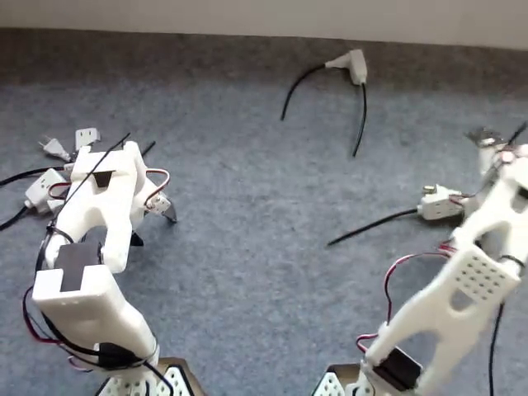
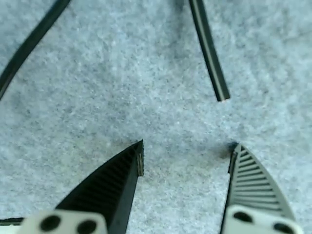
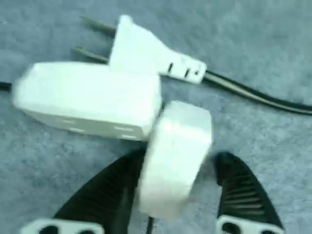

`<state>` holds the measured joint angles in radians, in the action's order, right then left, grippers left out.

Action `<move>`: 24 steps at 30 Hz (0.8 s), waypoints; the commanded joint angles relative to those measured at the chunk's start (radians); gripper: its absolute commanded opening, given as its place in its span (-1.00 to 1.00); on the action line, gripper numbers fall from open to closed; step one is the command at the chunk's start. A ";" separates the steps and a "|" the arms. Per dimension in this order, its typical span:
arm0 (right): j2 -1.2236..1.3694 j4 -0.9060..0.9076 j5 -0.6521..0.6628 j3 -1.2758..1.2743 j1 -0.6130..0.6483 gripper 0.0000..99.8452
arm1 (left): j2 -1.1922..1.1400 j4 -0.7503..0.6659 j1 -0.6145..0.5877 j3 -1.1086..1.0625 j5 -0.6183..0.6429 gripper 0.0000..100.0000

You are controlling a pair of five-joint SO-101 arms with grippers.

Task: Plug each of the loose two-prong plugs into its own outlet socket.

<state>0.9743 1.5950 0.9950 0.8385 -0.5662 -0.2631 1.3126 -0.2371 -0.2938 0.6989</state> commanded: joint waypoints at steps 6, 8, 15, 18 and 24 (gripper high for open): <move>0.005 0.016 -0.074 0.002 0.036 -0.58 | 0.047 -0.029 0.013 0.005 0.003 -0.42; 0.005 0.016 -0.072 0.004 0.033 -0.69 | 0.047 -0.029 0.013 0.005 0.003 -0.42; -0.016 0.061 -0.077 0.059 0.031 -0.95 | 0.047 -0.029 0.013 0.005 0.003 -0.42; -0.045 0.165 -0.077 0.159 0.041 -0.95 | 0.047 -0.029 0.013 0.007 0.003 -0.42; -0.165 0.168 -0.195 0.248 0.107 -0.95 | 0.047 -0.029 0.013 0.007 0.003 -0.42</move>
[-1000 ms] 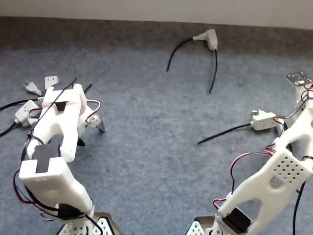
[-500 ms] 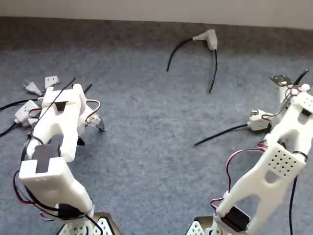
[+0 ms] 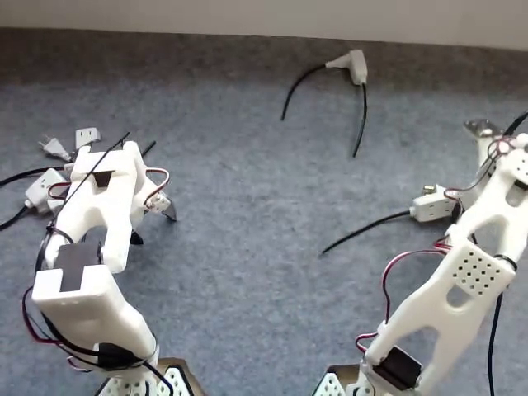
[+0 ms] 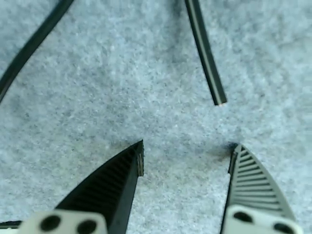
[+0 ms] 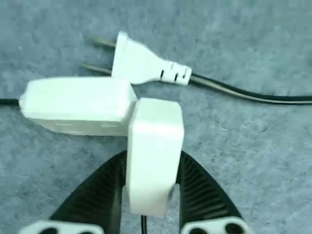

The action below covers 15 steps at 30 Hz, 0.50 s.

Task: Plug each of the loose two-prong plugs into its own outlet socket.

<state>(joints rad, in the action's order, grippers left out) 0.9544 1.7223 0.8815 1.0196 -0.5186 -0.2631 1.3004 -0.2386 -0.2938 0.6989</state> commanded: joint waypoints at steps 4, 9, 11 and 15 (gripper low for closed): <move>-0.236 0.042 -0.163 0.065 0.140 -0.95 | 0.047 -0.017 0.015 0.007 0.003 -0.42; -0.338 0.044 -0.394 0.064 0.257 -0.95 | 0.047 -0.018 0.015 0.007 0.003 -0.42; -0.372 0.044 -0.500 0.061 0.302 -0.92 | 0.047 -0.018 0.015 0.008 0.003 -0.42; -0.478 0.044 -0.678 -0.105 0.386 -0.87 | 0.047 -0.018 0.015 0.008 0.003 -0.42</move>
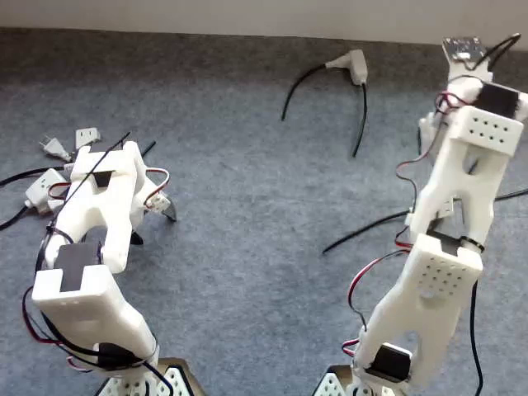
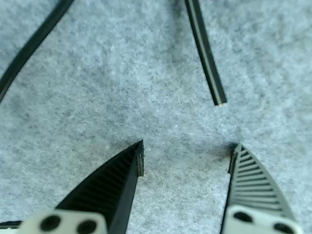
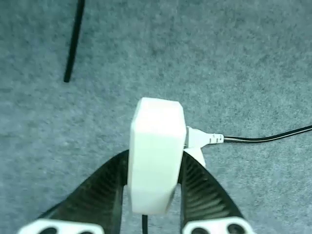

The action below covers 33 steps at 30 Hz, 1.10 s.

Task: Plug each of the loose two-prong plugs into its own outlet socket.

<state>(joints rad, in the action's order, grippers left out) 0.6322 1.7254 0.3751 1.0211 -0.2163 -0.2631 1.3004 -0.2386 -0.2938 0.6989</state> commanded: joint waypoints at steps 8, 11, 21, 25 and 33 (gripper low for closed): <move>-0.417 0.035 -0.477 -0.595 0.325 -0.87 | 0.047 -0.018 0.015 0.008 0.003 -0.42; -0.446 0.035 -0.585 -0.657 0.433 -0.87 | 0.047 -0.018 0.015 0.008 0.003 -0.42; -0.443 -0.252 -0.867 -0.872 0.647 -0.87 | 0.047 -0.018 0.015 0.007 0.003 -0.42; -0.444 -0.467 -0.895 -1.075 0.702 -0.87 | 0.047 -0.018 0.015 0.007 0.003 -0.42; -0.447 -0.547 -0.885 -1.168 0.746 -0.86 | 0.047 -0.046 0.015 0.005 0.003 -0.42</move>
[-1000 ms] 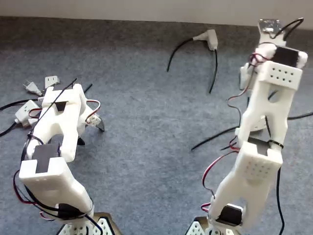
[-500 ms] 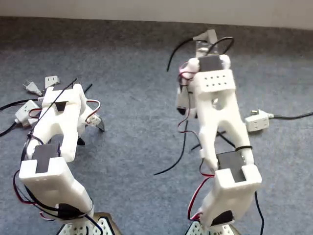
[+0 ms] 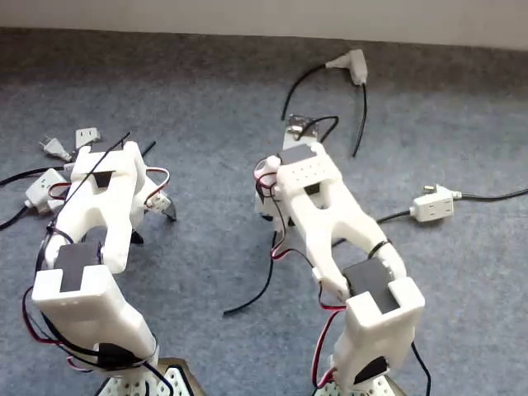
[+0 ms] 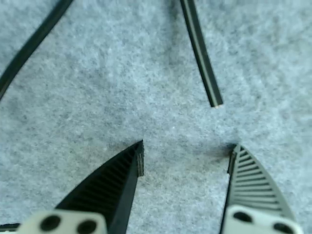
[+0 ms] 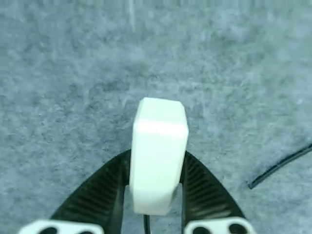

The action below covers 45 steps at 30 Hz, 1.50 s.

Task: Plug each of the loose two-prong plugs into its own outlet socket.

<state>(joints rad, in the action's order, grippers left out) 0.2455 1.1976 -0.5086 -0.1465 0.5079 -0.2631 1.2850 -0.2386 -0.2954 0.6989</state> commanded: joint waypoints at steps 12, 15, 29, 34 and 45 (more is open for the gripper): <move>-0.059 -0.019 -0.029 -0.001 0.015 -0.51 | 0.047 -0.031 0.016 0.005 0.002 -0.42; -0.065 -0.025 -0.026 0.005 0.015 -0.51 | 0.047 -0.031 0.016 0.007 0.002 -0.42; -0.056 -0.027 -0.028 0.128 0.130 -0.51 | 0.047 -0.031 0.016 0.007 0.002 -0.42; -0.016 -0.021 -0.026 0.223 0.168 -0.51 | 0.047 -0.031 0.016 0.008 0.002 -0.42; 0.128 0.081 -0.023 0.555 0.252 -0.51 | 0.047 -0.031 0.010 0.008 0.002 -0.42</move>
<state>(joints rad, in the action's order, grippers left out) 0.3913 1.1991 -0.5485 0.2447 0.7503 -0.2631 1.2835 -0.2371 -0.2954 0.6989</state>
